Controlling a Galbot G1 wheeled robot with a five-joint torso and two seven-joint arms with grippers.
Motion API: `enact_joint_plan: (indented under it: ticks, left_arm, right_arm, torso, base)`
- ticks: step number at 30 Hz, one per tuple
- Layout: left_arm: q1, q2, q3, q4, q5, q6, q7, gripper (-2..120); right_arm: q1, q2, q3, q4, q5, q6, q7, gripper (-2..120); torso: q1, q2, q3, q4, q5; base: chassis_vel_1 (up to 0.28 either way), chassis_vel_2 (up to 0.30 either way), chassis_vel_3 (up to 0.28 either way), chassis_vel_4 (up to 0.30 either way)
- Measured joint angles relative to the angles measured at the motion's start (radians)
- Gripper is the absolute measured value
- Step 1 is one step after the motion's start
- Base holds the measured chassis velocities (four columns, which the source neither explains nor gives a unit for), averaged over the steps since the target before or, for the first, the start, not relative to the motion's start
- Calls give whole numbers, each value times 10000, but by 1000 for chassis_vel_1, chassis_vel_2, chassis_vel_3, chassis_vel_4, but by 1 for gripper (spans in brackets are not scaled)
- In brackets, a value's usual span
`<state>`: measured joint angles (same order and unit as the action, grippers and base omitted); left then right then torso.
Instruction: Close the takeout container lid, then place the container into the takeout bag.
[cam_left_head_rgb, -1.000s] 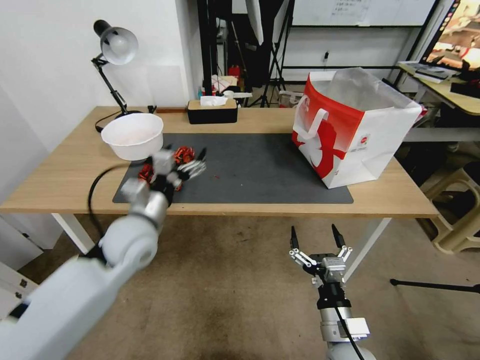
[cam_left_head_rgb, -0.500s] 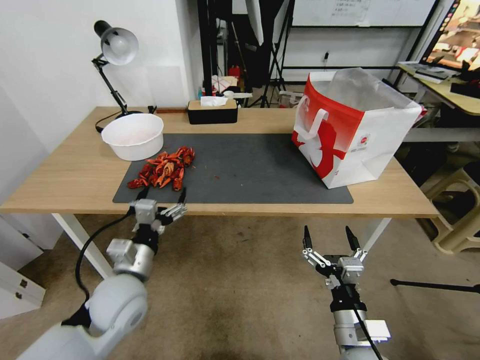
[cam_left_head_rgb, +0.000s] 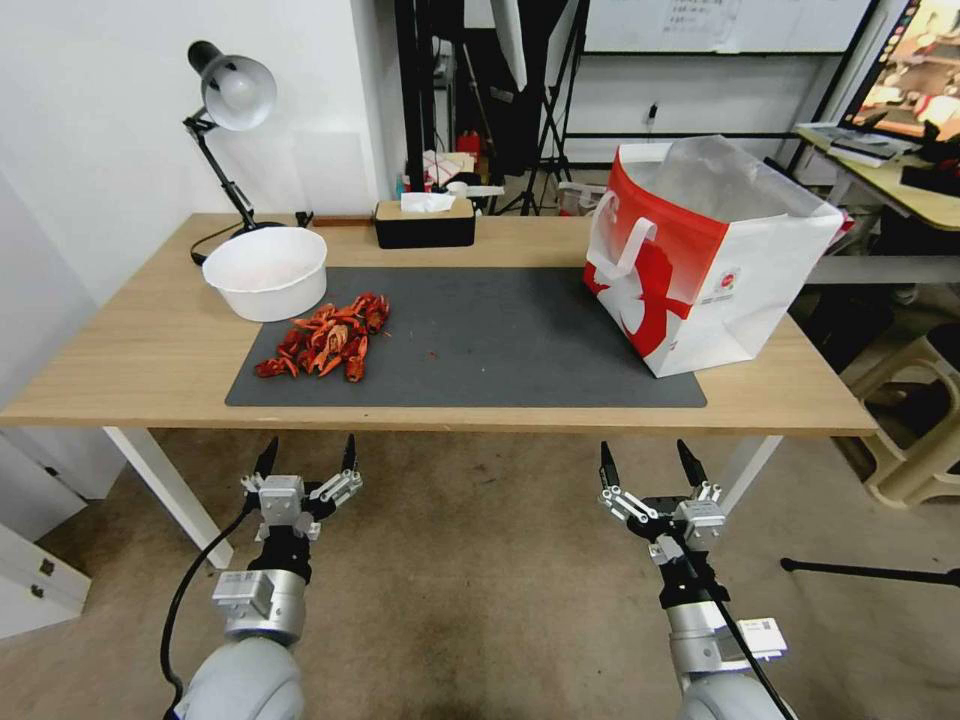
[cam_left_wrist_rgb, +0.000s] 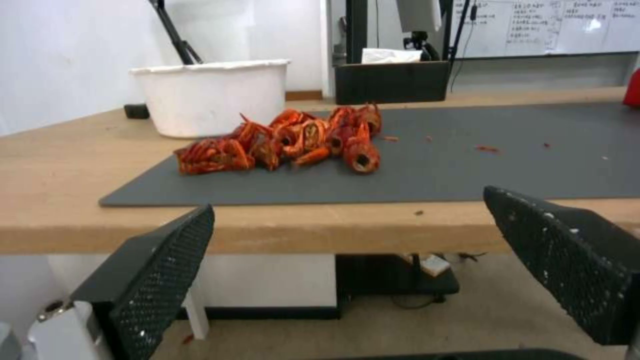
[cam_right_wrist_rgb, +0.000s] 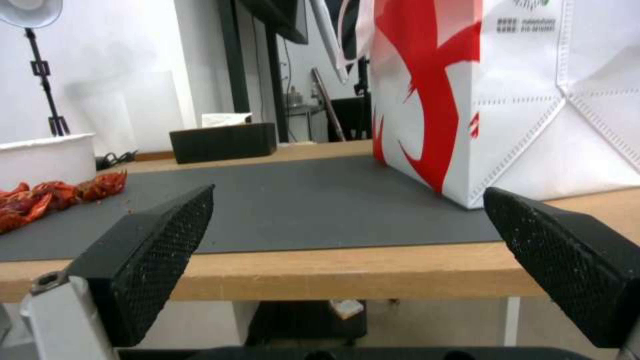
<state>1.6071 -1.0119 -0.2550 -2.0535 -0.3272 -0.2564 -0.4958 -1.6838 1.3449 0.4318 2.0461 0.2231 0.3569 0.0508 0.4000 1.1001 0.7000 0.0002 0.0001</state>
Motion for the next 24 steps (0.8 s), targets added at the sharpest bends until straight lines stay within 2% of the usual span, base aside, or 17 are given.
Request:
enact_joint_plan:
  ticks: [24]
  left_arm:
    - [-29, -25, 30, 42, 76, -30, 32, 100]
  right_arm:
    - [11, -8, -22, -23, 55, -65, -18, 100]
  torso:
    - [0, -1, 0, -2, -1]
  base:
    - [0, 0, 0, 0]
